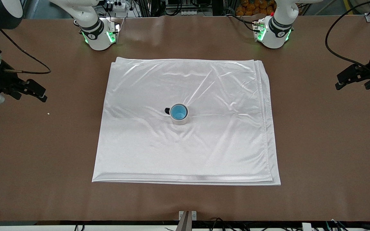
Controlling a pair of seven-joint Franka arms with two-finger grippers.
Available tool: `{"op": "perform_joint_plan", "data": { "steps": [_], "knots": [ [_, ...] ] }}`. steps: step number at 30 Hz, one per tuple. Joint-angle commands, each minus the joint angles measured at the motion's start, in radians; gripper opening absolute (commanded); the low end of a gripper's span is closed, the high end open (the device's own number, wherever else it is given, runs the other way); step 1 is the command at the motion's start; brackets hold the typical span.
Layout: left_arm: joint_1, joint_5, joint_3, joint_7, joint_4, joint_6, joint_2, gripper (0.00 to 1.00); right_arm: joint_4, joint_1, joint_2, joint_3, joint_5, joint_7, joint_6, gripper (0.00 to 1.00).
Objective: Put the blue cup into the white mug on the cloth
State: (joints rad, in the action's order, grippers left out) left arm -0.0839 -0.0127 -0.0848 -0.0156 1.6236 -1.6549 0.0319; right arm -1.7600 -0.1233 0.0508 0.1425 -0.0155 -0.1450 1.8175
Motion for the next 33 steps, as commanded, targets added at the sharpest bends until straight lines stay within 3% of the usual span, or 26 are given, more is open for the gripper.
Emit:
{"op": "perform_joint_plan", "data": {
  "steps": [1, 33],
  "knots": [
    [0.009, 0.040, 0.010, 0.091, -0.039, 0.037, -0.023, 1.00, 0.019, -0.015, -0.008, 0.011, -0.020, 0.004, -0.006, 1.00],
    [0.004, 0.026, 0.033, 0.097, -0.039, 0.103, -0.020, 1.00, 0.017, -0.016, -0.006, 0.011, -0.021, 0.004, -0.017, 1.00]
  ]
}}
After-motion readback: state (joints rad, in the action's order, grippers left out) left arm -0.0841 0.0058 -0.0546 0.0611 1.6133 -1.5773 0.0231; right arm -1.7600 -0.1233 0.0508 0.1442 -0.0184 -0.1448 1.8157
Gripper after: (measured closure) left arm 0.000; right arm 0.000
